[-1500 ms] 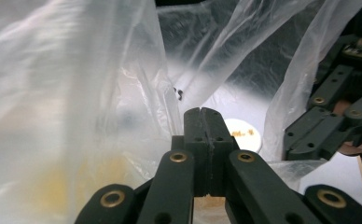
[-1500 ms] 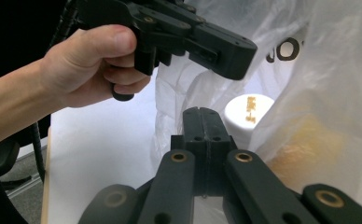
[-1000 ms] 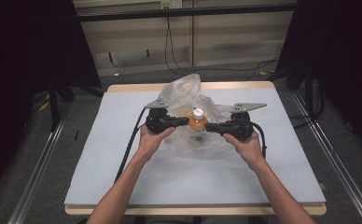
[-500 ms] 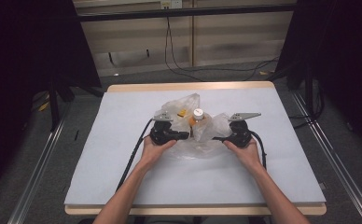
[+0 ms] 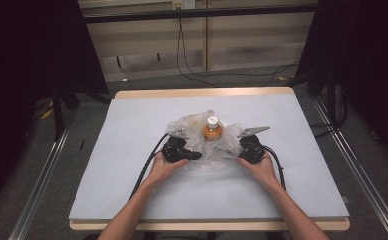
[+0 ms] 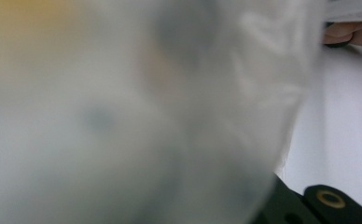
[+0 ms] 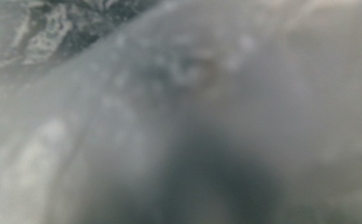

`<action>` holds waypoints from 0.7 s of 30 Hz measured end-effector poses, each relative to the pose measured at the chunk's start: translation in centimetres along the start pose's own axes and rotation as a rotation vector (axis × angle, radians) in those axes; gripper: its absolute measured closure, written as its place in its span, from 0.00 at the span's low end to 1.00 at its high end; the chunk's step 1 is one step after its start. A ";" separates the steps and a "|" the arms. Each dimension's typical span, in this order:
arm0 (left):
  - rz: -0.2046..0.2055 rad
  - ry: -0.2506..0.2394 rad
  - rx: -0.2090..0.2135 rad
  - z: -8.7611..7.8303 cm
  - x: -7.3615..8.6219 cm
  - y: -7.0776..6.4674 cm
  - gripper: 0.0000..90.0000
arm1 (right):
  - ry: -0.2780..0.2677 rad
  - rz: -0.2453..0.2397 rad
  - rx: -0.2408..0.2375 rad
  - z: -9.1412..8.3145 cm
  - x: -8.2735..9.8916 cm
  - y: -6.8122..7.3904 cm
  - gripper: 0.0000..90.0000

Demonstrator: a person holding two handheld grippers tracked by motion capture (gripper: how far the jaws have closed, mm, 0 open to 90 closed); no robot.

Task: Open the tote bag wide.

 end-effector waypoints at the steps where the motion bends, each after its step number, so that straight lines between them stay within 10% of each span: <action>1: -0.012 -0.017 0.003 -0.2 0.0 -0.1 1.00 | -0.011 -0.001 -0.017 -0.1 0.0 0.2 1.00; 21: 0.043 -0.191 0.009 -8.2 -1.3 -2.9 1.00 | -0.200 -0.075 -0.065 -8.9 -1.1 5.6 1.00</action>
Point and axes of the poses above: each handheld gripper's, and its own axes: z roughly forward along the jaws, x roughly out of its underside, y roughly to its left, the point moved 7 cm from there along z, roughly forward along the jaws, and after that the axes turned 9 degrees about -x, right-handed, at the moved point
